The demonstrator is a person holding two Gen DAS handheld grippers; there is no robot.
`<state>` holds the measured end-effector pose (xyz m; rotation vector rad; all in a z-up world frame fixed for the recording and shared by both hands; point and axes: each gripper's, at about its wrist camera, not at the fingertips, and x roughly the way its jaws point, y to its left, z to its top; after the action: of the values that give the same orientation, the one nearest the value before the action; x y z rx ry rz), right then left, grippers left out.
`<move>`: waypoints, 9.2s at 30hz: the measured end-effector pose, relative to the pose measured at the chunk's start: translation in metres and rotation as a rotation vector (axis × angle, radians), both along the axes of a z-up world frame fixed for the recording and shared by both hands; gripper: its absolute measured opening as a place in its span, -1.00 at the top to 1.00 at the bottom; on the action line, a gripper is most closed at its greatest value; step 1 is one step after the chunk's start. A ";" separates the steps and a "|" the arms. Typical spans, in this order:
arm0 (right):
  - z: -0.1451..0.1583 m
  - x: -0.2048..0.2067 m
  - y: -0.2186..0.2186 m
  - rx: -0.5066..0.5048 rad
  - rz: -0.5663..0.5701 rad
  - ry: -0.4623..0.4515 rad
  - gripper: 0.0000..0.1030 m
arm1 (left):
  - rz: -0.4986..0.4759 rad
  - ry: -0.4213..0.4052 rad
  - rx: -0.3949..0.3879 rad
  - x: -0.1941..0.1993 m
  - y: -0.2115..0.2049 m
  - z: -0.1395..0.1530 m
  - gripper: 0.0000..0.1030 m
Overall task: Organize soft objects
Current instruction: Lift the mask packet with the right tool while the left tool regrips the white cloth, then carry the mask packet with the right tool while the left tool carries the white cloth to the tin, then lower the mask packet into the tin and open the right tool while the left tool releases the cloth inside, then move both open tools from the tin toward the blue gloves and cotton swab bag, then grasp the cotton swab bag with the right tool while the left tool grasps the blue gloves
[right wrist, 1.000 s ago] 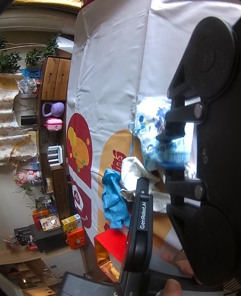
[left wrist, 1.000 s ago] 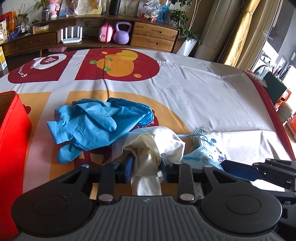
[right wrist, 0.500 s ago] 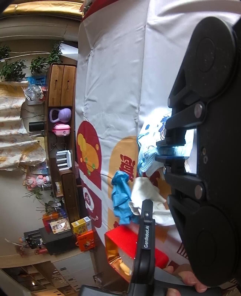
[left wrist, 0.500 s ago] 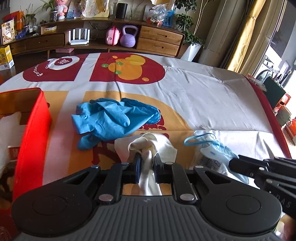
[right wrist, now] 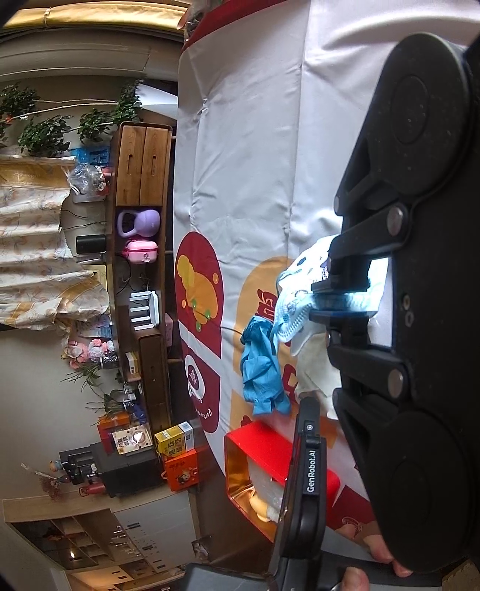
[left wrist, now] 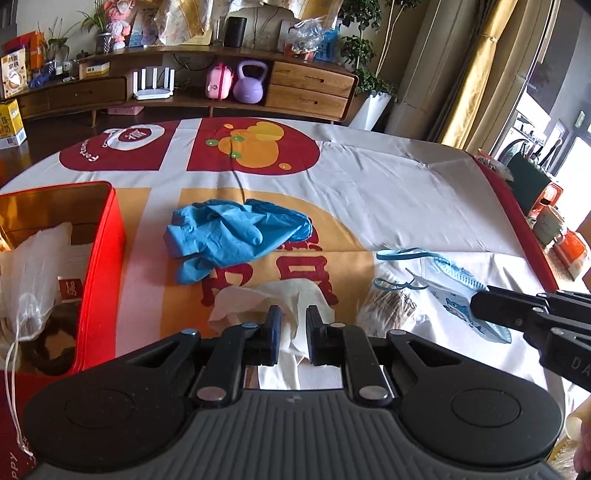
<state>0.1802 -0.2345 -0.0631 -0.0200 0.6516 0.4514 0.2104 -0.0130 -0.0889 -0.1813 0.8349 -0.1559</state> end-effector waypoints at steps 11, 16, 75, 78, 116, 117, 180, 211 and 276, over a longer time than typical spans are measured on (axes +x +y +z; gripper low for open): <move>-0.006 0.004 -0.002 0.002 -0.001 0.014 0.85 | 0.033 0.012 -0.032 0.009 0.009 -0.012 -0.61; -0.011 0.012 -0.006 -0.003 -0.001 0.024 0.85 | 0.017 0.050 0.017 0.024 -0.003 -0.025 -0.61; 0.054 -0.028 0.070 0.044 0.137 -0.037 0.85 | 0.016 -0.057 0.084 -0.039 0.047 0.058 0.67; 0.060 -0.032 0.083 0.047 0.159 -0.049 0.85 | 0.032 -0.075 0.088 -0.046 0.060 0.069 0.67; 0.044 0.031 0.253 -0.001 0.324 -0.029 0.85 | 0.317 -0.003 0.140 -0.028 0.234 0.054 0.67; 0.042 0.035 0.255 -0.003 0.321 -0.025 0.85 | 0.316 -0.002 0.133 -0.024 0.235 0.052 0.67; 0.032 0.011 0.224 0.014 0.338 0.055 -0.18 | 0.277 -0.036 0.135 -0.041 0.201 0.049 -0.30; 0.053 -0.051 0.116 0.050 0.281 -0.061 -0.95 | 0.184 -0.136 0.135 -0.090 0.110 0.076 -0.65; -0.074 0.076 0.047 -0.211 -0.074 0.077 -0.99 | 0.071 0.034 0.173 0.112 0.004 -0.042 -0.99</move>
<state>0.2562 -0.1872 -0.1372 -0.1782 0.7716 0.3124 0.3221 -0.0085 -0.1313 -0.0512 0.8704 -0.0138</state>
